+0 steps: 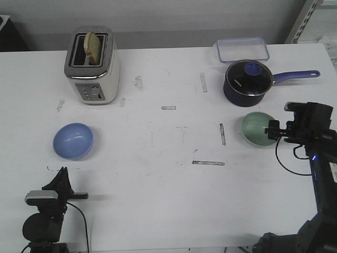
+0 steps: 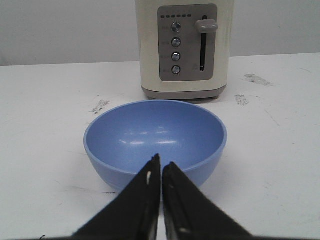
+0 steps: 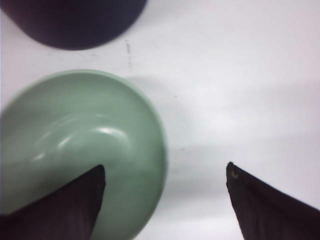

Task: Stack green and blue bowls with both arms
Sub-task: 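Reach the right gripper to the pale green bowl rim and grasp it, then carry the green bowl with the right gripper toward the table center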

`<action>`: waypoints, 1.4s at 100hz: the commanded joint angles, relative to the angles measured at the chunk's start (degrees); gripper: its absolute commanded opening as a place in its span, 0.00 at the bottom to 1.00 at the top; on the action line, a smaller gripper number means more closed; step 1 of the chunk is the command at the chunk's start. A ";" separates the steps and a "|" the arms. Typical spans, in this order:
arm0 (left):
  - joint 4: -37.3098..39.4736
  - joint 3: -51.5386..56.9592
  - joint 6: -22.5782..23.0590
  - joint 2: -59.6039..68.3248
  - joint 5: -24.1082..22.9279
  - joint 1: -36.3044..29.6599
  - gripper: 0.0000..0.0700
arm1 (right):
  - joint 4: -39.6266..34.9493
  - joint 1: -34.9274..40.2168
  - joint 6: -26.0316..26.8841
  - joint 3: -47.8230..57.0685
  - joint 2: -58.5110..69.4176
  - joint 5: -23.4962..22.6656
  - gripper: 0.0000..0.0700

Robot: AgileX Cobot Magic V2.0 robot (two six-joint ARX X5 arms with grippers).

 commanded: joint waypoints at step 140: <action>0.61 -1.20 -0.17 -0.04 0.04 -0.11 0.00 | -1.25 16.41 8.52 7.13 -7.65 -12.44 0.01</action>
